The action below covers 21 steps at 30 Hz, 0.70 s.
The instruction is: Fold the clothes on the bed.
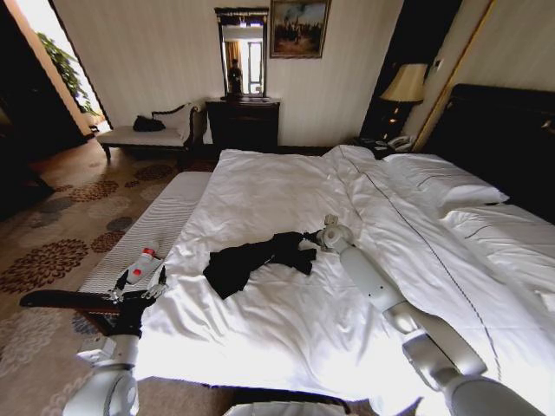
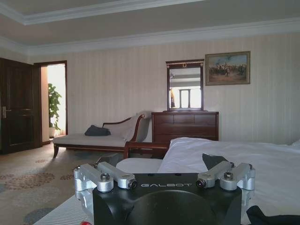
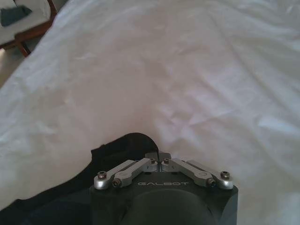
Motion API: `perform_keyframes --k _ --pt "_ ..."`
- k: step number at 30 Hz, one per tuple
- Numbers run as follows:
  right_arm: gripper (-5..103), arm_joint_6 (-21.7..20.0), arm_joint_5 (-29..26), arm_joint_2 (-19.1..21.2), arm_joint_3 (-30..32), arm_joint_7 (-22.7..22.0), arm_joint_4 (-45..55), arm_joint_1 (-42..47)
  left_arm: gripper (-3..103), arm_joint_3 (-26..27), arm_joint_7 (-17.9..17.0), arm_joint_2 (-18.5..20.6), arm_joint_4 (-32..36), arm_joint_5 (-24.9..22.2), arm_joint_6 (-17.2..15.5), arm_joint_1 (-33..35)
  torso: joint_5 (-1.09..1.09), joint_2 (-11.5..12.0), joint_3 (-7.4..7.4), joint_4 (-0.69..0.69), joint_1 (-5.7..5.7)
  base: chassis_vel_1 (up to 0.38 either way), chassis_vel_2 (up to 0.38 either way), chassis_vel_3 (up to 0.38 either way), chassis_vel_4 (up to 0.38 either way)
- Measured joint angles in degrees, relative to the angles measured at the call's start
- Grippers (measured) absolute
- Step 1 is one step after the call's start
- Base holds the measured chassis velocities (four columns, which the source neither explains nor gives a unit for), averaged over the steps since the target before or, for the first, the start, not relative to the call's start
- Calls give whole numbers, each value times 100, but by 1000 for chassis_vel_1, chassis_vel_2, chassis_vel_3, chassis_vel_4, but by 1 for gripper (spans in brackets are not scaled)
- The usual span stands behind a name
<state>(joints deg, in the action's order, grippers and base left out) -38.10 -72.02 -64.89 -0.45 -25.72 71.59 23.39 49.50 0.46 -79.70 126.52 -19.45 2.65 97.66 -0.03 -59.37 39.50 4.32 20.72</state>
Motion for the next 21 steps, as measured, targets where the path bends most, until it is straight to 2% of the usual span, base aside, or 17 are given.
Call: perform_keyframes --k 1,4,6,10,11,12,14,15,16,17,19,20,21 --pt "0 47 -33 95 6 36 195 55 100 -29 -45 67 -27 -105 -78 -81 0 0 0 0 0 0 0 0 0" --pt "0 113 -95 317 7 122 633 189 100 -127 -326 402 -25 -739 -735 -529 -1 0 0 3 0 0 0 0 0" --pt "0 119 -96 334 7 131 676 205 100 -143 -396 492 -47 -834 -862 -643 0 -1 0 3 0 0 0 0 0" --pt "0 128 -79 354 45 150 849 310 100 -374 -1058 1359 -424 -1699 -1728 -1374 -2 0 0 0 1 0 0 0 0" --pt "0 128 -79 354 45 150 849 310 100 -374 -1058 1359 -424 -1699 -1728 -1374 -2 0 0 0 1 0 0 0 0" --pt "0 129 -60 356 68 150 873 340 100 -456 -1461 1592 -474 -2370 -2172 -1623 -2 1 1 -1 1 0 0 0 0" --pt "0 130 -37 361 87 150 878 368 100 -528 -1807 1775 -519 -2994 -2612 -1890 -2 1 0 -2 0 0 0 0 0" --pt "0 132 -18 369 102 150 878 390 100 -618 -2113 1949 -585 -3570 -3101 -2209 -1 1 0 -1 0 0 0 0 0" --pt "0 132 -18 369 102 150 878 390 100 -618 -2113 1949 -585 -3570 -3101 -2209 -1 1 0 -1 0 0 0 0 0" --pt "0 136 7 374 118 153 876 409 100 -726 -2358 2127 -646 -4148 -3528 -2521 -2 0 0 4 0 0 0 0 0" --pt "0 141 25 372 121 158 866 417 100 -808 -2485 2273 -694 -4556 -3792 -2746 -1 1 0 6 0 0 0 0 0" --pt "0 141 25 372 121 158 866 417 100 -808 -2485 2273 -694 -4556 -3792 -2746 -1 1 0 6 0 0 0 0 0" --pt "0 149 65 354 122 171 839 422 100 -942 -2546 2464 -761 -4989 -4086 -2996 0 1 1 4 1 0 0 0 0"
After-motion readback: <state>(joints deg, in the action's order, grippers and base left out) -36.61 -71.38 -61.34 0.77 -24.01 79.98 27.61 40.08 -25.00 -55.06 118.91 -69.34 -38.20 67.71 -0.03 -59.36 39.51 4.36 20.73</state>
